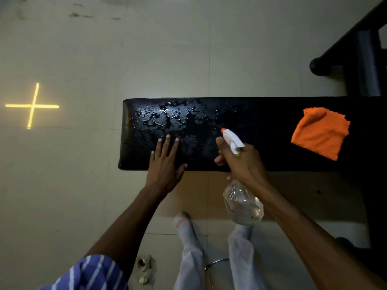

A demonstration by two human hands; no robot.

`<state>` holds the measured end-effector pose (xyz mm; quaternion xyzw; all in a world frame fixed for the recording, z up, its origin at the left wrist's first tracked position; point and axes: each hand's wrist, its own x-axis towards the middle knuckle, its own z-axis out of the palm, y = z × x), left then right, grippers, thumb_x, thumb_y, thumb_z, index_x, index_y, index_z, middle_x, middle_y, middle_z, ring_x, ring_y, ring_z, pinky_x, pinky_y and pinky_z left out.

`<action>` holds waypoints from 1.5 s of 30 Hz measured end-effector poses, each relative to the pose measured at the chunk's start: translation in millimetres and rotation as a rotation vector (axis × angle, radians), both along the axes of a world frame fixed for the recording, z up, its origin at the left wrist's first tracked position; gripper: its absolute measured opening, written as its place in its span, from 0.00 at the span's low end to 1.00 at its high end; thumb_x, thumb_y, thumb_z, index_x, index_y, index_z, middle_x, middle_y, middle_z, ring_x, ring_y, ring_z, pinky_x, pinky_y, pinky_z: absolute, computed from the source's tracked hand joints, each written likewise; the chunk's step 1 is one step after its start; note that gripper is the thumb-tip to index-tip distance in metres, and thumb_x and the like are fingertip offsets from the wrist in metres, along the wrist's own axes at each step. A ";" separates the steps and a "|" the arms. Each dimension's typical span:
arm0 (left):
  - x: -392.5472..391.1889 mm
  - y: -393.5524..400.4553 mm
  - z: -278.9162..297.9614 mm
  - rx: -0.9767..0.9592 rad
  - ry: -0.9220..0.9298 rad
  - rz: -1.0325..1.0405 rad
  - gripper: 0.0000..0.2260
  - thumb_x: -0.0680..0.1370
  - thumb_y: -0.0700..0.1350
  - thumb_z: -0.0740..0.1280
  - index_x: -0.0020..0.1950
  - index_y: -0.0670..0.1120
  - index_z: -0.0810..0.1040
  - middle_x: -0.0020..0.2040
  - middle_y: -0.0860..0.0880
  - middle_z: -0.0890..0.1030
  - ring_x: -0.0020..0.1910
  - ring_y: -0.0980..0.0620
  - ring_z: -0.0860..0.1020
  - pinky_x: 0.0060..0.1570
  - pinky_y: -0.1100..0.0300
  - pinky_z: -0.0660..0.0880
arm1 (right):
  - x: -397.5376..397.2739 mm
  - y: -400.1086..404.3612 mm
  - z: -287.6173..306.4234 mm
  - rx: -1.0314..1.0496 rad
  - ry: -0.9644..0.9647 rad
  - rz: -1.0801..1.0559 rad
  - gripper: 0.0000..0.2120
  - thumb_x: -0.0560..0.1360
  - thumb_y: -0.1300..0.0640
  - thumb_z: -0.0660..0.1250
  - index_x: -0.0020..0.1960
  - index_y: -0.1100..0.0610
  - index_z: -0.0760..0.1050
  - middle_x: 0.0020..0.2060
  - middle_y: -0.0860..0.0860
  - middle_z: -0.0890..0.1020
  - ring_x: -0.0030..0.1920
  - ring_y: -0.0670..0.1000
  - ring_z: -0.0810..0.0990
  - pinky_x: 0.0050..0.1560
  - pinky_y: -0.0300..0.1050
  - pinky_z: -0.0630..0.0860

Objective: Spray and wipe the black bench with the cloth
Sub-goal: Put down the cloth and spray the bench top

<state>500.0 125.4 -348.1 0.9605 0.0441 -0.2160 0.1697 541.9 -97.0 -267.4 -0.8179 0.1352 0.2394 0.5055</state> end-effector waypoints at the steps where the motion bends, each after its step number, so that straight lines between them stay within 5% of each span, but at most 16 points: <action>1: -1.4 3.9 0.8 -0.009 -0.015 0.015 0.37 0.83 0.59 0.62 0.85 0.51 0.47 0.86 0.47 0.44 0.84 0.42 0.42 0.82 0.40 0.51 | 1.1 6.7 2.0 0.019 0.023 0.012 0.26 0.80 0.32 0.65 0.71 0.46 0.79 0.34 0.51 0.88 0.35 0.50 0.87 0.28 0.46 0.81; 6: -12.3 41.2 1.3 0.007 -0.060 0.129 0.35 0.83 0.58 0.62 0.85 0.49 0.51 0.86 0.45 0.47 0.84 0.41 0.44 0.82 0.40 0.52 | 8.8 41.9 5.8 -0.058 0.028 0.058 0.22 0.81 0.31 0.62 0.56 0.47 0.83 0.27 0.56 0.84 0.22 0.51 0.80 0.30 0.46 0.81; 10: -18.9 77.1 -0.9 -0.013 -0.045 0.163 0.35 0.83 0.59 0.63 0.85 0.49 0.51 0.86 0.45 0.46 0.84 0.40 0.44 0.81 0.39 0.54 | 11.4 74.3 6.6 0.030 0.038 0.123 0.24 0.79 0.30 0.64 0.65 0.46 0.80 0.35 0.50 0.88 0.35 0.46 0.87 0.28 0.43 0.79; 14: -27.2 96.1 -1.0 -0.099 -0.063 0.133 0.36 0.82 0.57 0.65 0.85 0.48 0.53 0.86 0.46 0.46 0.85 0.43 0.45 0.82 0.41 0.55 | 4.7 105.9 5.5 -0.046 0.031 0.154 0.25 0.79 0.29 0.63 0.43 0.50 0.79 0.27 0.52 0.85 0.21 0.46 0.80 0.25 0.41 0.76; 18: -37.8 106.8 -0.9 -0.136 -0.068 0.177 0.35 0.83 0.58 0.64 0.84 0.47 0.54 0.86 0.47 0.50 0.85 0.45 0.47 0.81 0.43 0.58 | -5.3 126.8 6.4 0.008 0.026 0.211 0.20 0.78 0.30 0.65 0.55 0.45 0.82 0.32 0.48 0.87 0.28 0.43 0.84 0.24 0.40 0.76; 24: -51.9 111.9 0.6 -0.151 -0.057 0.192 0.34 0.83 0.58 0.64 0.84 0.47 0.56 0.86 0.48 0.51 0.85 0.46 0.49 0.80 0.46 0.61 | -29.7 132.5 1.6 -0.089 0.065 0.253 0.28 0.78 0.27 0.61 0.46 0.51 0.81 0.28 0.51 0.86 0.19 0.46 0.78 0.24 0.39 0.76; 28: -54.4 106.0 5.5 -0.150 -0.056 0.194 0.34 0.83 0.57 0.64 0.84 0.47 0.55 0.85 0.47 0.52 0.85 0.45 0.49 0.81 0.46 0.58 | -48.4 124.5 -1.4 -0.065 0.074 0.255 0.28 0.76 0.25 0.62 0.53 0.49 0.83 0.31 0.49 0.87 0.20 0.42 0.78 0.23 0.38 0.75; 31: -53.3 96.9 8.2 -0.138 -0.060 0.174 0.35 0.83 0.57 0.64 0.84 0.47 0.54 0.85 0.47 0.52 0.85 0.45 0.49 0.82 0.46 0.57 | -59.6 113.4 -2.0 -0.107 0.080 0.248 0.32 0.76 0.25 0.60 0.57 0.51 0.84 0.26 0.52 0.84 0.19 0.46 0.78 0.24 0.42 0.77; 34: -49.5 82.3 9.9 -0.131 -0.070 0.142 0.35 0.83 0.57 0.64 0.84 0.47 0.54 0.85 0.46 0.52 0.85 0.45 0.48 0.82 0.45 0.56 | -68.4 95.9 -2.3 -0.111 0.090 0.230 0.33 0.74 0.23 0.61 0.58 0.49 0.84 0.30 0.48 0.86 0.29 0.46 0.84 0.34 0.51 0.86; 39: -39.4 41.9 9.9 -0.116 -0.092 0.041 0.35 0.83 0.58 0.64 0.84 0.45 0.53 0.85 0.45 0.52 0.85 0.44 0.48 0.83 0.46 0.54 | -78.4 52.8 -2.5 -0.122 0.078 0.109 0.39 0.74 0.23 0.60 0.59 0.59 0.82 0.29 0.56 0.83 0.22 0.43 0.78 0.27 0.41 0.78; 45: -17.6 -20.4 5.5 -0.117 -0.080 -0.101 0.35 0.84 0.59 0.61 0.85 0.46 0.51 0.85 0.45 0.50 0.85 0.44 0.46 0.82 0.48 0.51 | -83.1 -12.9 -6.7 -0.198 0.125 -0.036 0.39 0.77 0.27 0.63 0.49 0.66 0.81 0.29 0.60 0.78 0.31 0.57 0.78 0.40 0.66 0.83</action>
